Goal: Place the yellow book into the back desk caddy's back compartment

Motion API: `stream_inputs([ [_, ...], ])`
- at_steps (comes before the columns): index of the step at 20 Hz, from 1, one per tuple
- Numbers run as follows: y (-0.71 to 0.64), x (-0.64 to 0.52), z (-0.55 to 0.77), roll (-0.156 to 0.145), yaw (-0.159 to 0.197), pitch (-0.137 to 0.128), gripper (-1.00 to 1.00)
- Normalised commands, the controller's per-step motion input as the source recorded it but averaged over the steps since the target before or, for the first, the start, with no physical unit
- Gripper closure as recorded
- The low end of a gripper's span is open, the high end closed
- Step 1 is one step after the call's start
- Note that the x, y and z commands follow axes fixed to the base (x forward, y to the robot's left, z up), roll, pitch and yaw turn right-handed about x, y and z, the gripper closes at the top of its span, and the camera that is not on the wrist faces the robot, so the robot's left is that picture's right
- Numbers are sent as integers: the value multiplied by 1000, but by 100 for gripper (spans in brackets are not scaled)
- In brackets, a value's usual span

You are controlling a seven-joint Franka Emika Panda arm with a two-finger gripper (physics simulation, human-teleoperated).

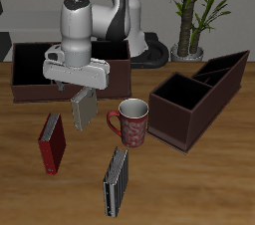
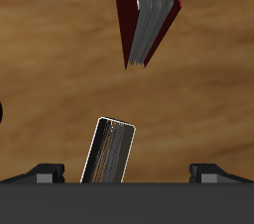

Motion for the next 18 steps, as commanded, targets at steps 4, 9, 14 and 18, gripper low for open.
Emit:
stream_inputs([
  [4, 25, 83, -227, 5, 0, 35, -100],
  [9, 11, 84, -209, -4, -30, 30, -100],
  [14, -45, 63, -183, 2, -34, 20, 100],
  [18, -44, 72, -126, 3, -38, 23, 100],
])
